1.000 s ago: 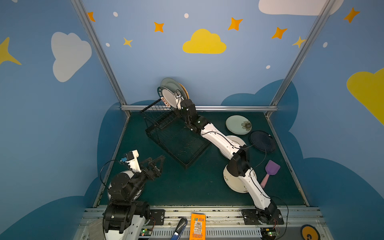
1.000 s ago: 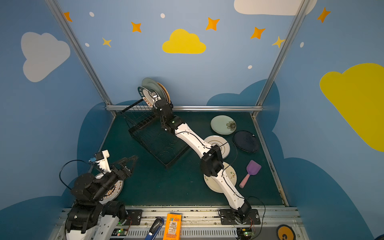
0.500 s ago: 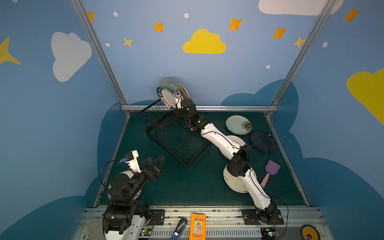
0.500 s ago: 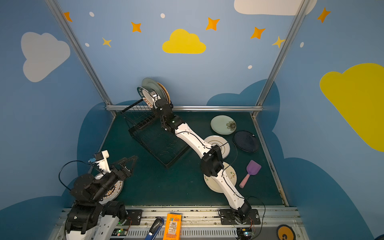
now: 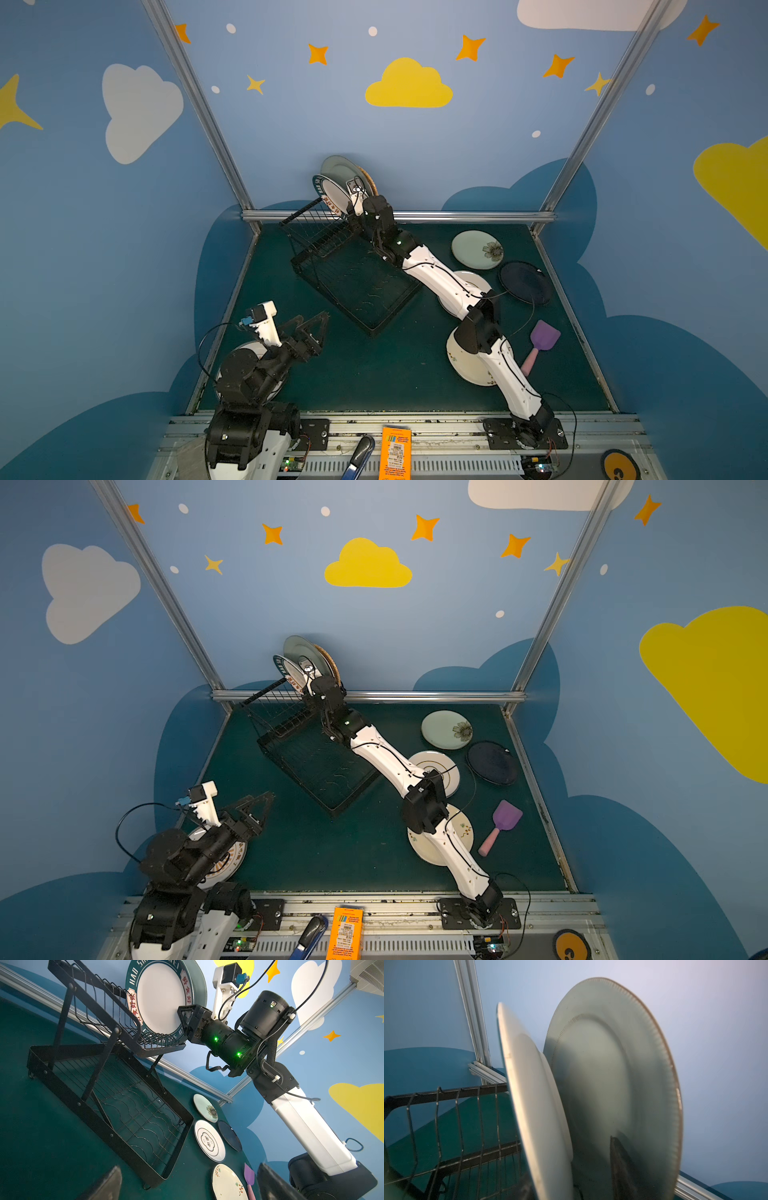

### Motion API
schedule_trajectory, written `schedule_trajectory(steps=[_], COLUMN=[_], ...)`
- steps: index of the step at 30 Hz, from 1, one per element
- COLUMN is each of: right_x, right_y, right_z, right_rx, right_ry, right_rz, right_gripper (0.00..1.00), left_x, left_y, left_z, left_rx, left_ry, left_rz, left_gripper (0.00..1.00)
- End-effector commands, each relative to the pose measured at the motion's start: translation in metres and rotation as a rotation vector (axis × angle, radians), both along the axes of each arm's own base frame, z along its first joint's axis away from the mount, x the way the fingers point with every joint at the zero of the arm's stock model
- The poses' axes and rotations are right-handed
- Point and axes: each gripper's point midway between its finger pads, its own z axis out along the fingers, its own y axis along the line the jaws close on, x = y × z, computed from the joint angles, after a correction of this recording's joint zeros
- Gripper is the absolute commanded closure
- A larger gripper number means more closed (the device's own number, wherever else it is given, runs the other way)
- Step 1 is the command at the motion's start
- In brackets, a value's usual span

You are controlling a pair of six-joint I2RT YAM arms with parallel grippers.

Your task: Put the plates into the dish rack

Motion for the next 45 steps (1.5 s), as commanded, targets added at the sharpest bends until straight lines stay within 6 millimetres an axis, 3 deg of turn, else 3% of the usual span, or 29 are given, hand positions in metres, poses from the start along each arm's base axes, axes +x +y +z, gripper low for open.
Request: schedule_trajectory(steps=[1, 24, 45], right_x=[-0.015, -0.001, 0.008], right_y=[-0.014, -0.04, -0.06], right_z=[0.068, 0.089, 0.099], right_rx=[0.09, 0.096, 0.101], right_ry=[-0.098, -0.154, -0.161], right_rz=[0.005, -0.063, -0.109], right_gripper=[0.51, 0.28, 0.23], left_x=[-0.002, -0.002, -0.001], left_y=[-0.002, -0.003, -0.003], left_z=[0.004, 0.005, 0.005], left_rx=[-0.003, -0.006, -0.008], left_ry=[-0.027, -0.028, -0.029], left_rz=[-0.013, -0.016, -0.018], left_gripper=[0.0, 0.0, 0.0])
